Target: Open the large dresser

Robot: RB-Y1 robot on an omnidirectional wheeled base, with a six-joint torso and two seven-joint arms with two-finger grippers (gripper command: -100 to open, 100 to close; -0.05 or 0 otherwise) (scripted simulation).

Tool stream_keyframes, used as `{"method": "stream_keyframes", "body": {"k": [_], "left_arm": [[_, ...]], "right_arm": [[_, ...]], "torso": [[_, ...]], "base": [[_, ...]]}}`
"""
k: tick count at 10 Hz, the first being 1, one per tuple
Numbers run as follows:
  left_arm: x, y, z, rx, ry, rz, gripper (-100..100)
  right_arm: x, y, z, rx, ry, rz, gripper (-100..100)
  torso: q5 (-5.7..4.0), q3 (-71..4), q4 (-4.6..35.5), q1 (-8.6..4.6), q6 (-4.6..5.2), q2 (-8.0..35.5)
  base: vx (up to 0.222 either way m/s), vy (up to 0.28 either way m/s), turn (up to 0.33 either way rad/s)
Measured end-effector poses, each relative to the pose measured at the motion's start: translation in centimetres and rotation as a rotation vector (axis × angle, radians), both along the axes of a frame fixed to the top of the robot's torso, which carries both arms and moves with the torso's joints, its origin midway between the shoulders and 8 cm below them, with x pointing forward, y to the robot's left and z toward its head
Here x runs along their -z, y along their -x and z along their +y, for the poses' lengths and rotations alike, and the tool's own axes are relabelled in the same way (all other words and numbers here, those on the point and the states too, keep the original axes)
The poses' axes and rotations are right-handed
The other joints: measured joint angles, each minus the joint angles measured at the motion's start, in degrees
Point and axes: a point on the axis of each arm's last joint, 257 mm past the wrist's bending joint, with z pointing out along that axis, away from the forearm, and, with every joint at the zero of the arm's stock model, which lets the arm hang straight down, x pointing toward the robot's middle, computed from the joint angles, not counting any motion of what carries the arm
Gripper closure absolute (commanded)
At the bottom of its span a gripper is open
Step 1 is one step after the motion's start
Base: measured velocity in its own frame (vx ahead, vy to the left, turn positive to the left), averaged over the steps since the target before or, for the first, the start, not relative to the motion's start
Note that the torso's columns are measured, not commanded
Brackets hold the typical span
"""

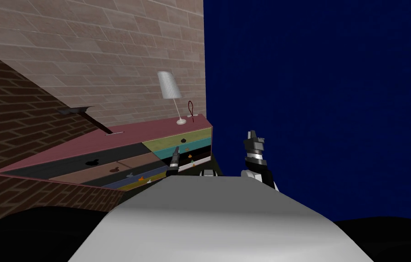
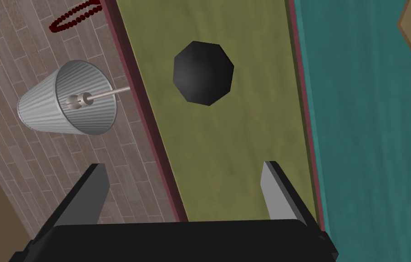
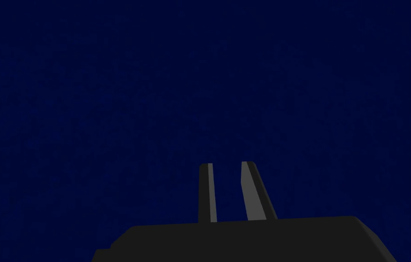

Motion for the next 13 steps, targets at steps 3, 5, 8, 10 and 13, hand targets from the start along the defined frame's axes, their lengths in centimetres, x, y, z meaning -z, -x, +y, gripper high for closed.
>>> {"method": "stream_keyframes", "body": {"k": [3,5,8,10,13], "left_arm": [[-0.5,-0.8,1.1,0.005,-0.032,0.010,-100],[-0.3,-1.5,0.8,-0.006,-0.005,0.017,-100],[0.0,-1.7,-0.6,-0.025,0.059,0.016,-100],[-0.4,-2.0,-0.6,-0.026,0.063,0.014,-100],[-0.4,-2.2,-0.6,-0.027,0.065,0.018,100]], "right_arm": [[0.2,0.0,0.1,-0.002,-0.001,0.006,0],[0.4,0.1,0.2,-0.003,-0.001,0.008,0],[0.3,0.2,0.3,-0.006,0.000,0.005,0],[0.2,0.3,0.5,-0.008,0.000,0.002,0],[0.1,0.4,0.6,-0.010,0.001,-0.003,0]], "torso": [[-0.01,-0.2,0.0,-0.21,-0.04,-0.2],[-0.07,-0.5,-0.1,-0.41,-0.12,-0.6],[-0.13,-0.3,-0.1,-0.46,-0.10,-0.4],[-0.10,-0.3,-0.1,-0.31,-0.05,-0.4],[-0.10,-0.1,-0.1,-0.32,-0.07,0.0]], "base": [[0.126,0.010,-0.008],[0.088,0.010,-0.006],[0.000,-0.007,0.002],[0.039,0.031,-0.017],[-0.012,0.000,0.006]]}}
